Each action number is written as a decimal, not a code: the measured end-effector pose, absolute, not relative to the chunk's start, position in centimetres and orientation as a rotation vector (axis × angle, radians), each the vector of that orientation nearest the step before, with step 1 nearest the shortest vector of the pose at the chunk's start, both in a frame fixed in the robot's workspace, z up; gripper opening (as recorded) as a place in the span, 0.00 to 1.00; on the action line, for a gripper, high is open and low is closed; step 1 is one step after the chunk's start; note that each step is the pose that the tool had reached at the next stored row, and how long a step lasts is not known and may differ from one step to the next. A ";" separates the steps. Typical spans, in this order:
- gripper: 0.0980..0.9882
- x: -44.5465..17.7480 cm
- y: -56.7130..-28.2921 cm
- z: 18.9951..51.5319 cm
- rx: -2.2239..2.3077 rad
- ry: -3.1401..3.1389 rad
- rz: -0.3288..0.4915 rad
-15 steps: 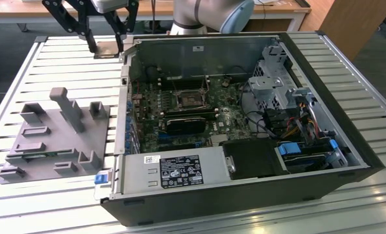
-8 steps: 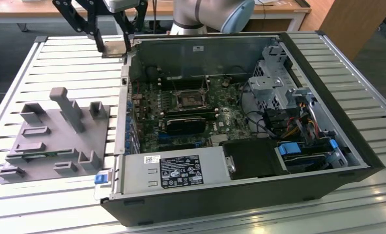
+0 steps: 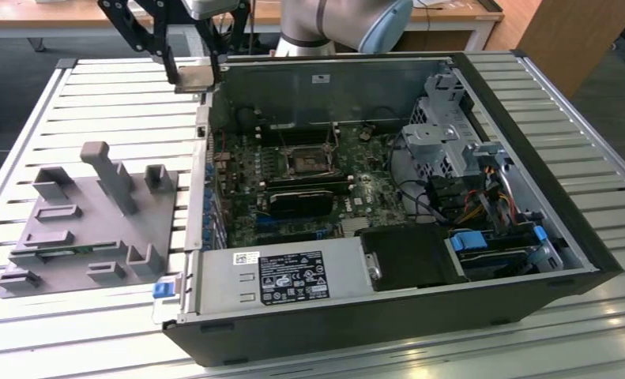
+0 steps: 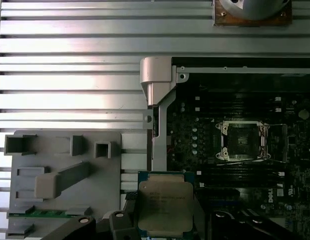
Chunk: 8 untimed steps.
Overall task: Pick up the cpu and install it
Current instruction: 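Pick up the cpu and move it towards the insertion slot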
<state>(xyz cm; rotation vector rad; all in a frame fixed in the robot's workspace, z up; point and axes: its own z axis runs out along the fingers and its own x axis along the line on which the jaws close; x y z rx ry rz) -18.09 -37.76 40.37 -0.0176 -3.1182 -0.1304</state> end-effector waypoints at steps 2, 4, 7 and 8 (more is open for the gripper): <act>0.48 -17.8 -37.7 40.4 -0.018 -3.118 -0.130; 0.48 -17.6 -37.7 40.4 -0.017 -3.118 -0.130; 0.48 -17.3 -37.7 40.4 -0.018 -3.118 -0.130; 0.48 -17.2 -37.7 40.4 -0.018 -3.118 -0.130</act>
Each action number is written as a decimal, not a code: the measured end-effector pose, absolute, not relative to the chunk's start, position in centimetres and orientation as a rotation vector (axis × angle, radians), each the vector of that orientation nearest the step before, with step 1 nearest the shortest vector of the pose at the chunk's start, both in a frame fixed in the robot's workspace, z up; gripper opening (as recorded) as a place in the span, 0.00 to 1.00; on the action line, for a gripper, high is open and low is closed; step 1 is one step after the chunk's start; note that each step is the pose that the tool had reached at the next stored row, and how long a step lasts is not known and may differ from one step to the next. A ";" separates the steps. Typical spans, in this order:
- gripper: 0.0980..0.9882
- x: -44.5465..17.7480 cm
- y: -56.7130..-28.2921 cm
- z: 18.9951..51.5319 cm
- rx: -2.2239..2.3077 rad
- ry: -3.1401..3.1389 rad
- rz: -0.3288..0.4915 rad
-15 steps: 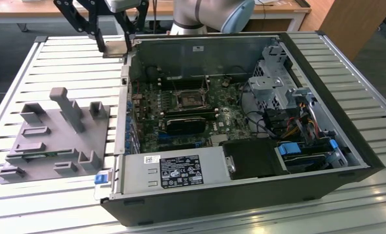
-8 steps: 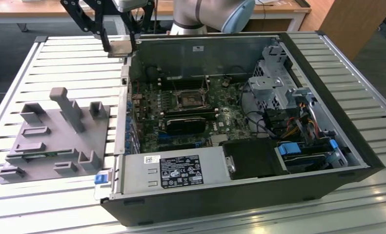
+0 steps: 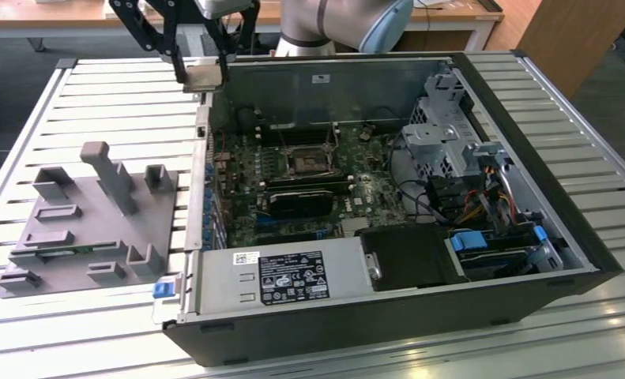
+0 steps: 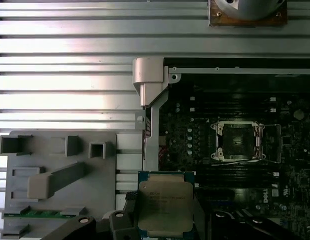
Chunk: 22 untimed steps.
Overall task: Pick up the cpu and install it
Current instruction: 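Pick up the cpu and move it towards the insertion slot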
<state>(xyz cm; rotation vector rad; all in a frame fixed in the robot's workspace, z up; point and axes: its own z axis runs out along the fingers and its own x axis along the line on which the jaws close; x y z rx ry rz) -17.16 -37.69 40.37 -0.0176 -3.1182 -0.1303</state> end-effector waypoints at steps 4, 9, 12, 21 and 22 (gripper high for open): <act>0.48 -16.7 -37.7 40.4 -0.018 -3.118 -0.130; 0.48 -16.2 -37.6 40.4 -0.018 -3.118 -0.130; 0.48 -15.8 -37.6 40.4 -0.018 -3.118 -0.130; 0.48 -14.7 -37.5 40.4 -0.018 -3.118 -0.130; 0.48 -14.6 -37.5 40.4 -0.018 -3.118 -0.130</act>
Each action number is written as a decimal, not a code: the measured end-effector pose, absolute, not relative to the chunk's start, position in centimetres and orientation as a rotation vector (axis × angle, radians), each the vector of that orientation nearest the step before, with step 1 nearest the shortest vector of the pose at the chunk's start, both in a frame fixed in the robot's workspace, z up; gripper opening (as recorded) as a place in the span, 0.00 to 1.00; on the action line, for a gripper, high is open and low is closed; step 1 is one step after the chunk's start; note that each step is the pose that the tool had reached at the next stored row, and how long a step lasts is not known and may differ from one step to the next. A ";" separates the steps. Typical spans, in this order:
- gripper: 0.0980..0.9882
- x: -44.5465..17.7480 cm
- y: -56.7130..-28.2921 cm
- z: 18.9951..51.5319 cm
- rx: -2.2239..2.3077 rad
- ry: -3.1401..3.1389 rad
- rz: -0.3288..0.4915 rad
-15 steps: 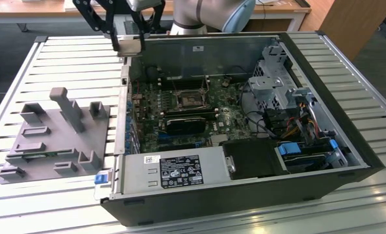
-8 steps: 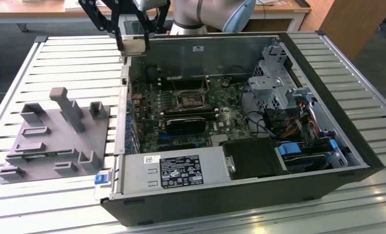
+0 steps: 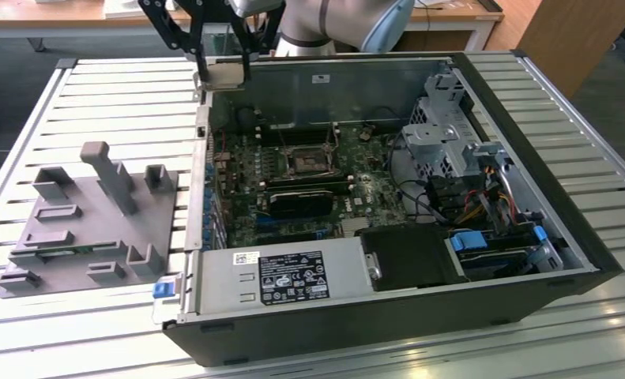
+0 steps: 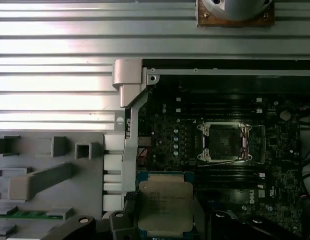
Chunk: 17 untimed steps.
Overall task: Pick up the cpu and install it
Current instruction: 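Pick up the cpu and move it towards the insertion slot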
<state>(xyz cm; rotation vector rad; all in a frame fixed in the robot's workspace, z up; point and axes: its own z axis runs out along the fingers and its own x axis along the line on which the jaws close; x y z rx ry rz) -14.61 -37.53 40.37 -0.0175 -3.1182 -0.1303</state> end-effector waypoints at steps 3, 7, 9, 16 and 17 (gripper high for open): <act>0.48 -14.2 -37.5 40.4 -0.018 -3.118 -0.130; 0.48 -13.7 -37.5 40.4 -0.018 -3.118 -0.130; 0.48 -13.4 -37.5 40.4 -0.018 -3.118 -0.130; 0.48 -12.5 -37.5 40.4 -0.018 -3.118 -0.130; 0.48 -12.4 -37.4 40.4 -0.018 -3.118 -0.130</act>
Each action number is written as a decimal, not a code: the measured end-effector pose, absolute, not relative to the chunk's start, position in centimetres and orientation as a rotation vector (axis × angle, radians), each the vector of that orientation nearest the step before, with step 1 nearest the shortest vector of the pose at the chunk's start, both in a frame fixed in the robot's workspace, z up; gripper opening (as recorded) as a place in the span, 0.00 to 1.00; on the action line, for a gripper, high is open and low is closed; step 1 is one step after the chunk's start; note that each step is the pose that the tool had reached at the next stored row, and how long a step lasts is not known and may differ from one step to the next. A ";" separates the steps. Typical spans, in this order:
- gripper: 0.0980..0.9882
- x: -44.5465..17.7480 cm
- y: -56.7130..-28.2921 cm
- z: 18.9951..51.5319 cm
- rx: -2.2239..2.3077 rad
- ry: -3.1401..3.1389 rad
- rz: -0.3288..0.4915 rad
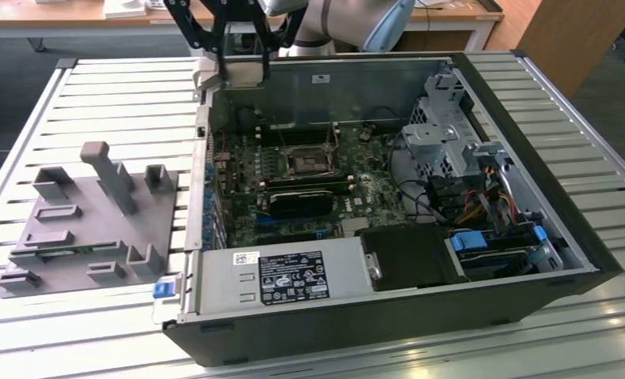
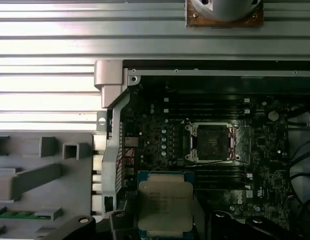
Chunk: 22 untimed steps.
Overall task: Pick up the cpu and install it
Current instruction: 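Pick up the cpu and move it towards the insertion slot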
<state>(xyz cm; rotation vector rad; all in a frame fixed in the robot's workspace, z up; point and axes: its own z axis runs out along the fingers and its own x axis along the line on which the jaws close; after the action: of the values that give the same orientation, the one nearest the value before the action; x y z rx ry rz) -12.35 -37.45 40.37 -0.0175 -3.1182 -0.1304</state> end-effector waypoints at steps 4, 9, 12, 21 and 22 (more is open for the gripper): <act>0.48 -11.8 -37.4 40.4 -0.018 -3.118 -0.130; 0.48 -11.1 -37.4 40.4 -0.018 -3.118 -0.130; 0.48 -10.7 -37.3 40.4 -0.018 -3.118 -0.130; 0.48 -9.4 -37.0 40.4 -0.018 -3.118 -0.130; 0.48 -9.3 -37.0 40.4 -0.018 -3.118 -0.130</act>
<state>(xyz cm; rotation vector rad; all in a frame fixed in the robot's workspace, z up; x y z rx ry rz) -9.35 -36.99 40.37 -0.0175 -3.1182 -0.1304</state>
